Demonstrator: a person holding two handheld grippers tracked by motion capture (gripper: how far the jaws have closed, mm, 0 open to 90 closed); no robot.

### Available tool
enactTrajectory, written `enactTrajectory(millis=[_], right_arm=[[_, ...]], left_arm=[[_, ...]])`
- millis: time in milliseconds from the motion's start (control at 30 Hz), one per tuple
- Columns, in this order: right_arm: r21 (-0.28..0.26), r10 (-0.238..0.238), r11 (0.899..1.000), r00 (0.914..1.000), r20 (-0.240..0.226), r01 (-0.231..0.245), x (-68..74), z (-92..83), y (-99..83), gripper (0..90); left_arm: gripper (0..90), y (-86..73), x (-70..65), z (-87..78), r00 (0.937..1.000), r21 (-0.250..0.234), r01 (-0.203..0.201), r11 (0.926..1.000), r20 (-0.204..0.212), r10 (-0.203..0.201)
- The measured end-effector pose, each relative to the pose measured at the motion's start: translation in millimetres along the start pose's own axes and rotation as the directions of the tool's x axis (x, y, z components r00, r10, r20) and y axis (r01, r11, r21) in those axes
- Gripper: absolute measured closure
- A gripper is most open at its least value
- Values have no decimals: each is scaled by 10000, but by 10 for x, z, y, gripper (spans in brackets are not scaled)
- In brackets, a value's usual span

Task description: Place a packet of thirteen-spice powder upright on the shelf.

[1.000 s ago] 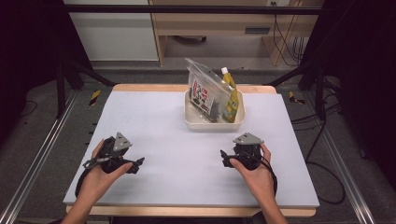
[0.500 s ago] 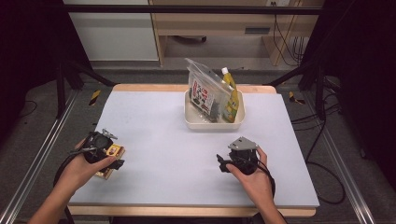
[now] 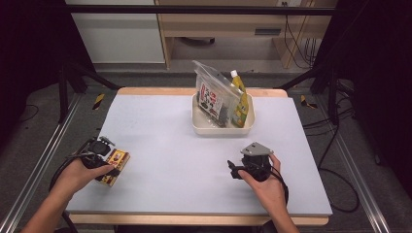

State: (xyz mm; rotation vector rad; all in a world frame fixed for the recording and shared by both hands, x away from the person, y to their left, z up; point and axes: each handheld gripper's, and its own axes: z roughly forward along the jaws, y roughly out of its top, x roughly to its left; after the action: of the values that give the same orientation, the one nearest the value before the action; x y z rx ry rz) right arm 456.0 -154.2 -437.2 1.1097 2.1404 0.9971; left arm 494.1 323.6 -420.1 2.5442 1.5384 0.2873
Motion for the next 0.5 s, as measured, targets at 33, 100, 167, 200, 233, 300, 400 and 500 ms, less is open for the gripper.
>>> enactTrajectory(millis=[33,100,167,200,233,300,400,500], right_arm=[[22,4,10000,10000,-20,-4,8,7,-1,159],[90,15,10000,10000,-60,-14,17,18,-4,159],[135,7,9999,10000,-77,-6,15,28,-7,159],[149,3,9999,10000,-82,-2,11,29,-8,159],[147,-21,9999,9999,-99,23,6,31,-10,159],[144,27,9999,9999,-104,-26,4,27,-12,159],[156,4,9999,9999,-119,-2,7,28,-16,159],[164,34,9999,9999,-120,-32,19,23,-14,159]], left_arm=[[130,3,9,13,10000,57,-17,10000,-29,17],[143,9,24,55,10000,240,36,9997,41,-37],[153,12,26,100,9998,377,123,9992,142,-128],[158,12,21,123,9998,493,104,9987,174,-113],[162,15,24,140,9999,583,27,9983,126,-34],[196,16,30,163,10000,601,74,9982,8,-75],[232,18,25,177,9998,686,100,9976,156,-111],[277,19,6,195,9998,794,-127,9968,158,115]])
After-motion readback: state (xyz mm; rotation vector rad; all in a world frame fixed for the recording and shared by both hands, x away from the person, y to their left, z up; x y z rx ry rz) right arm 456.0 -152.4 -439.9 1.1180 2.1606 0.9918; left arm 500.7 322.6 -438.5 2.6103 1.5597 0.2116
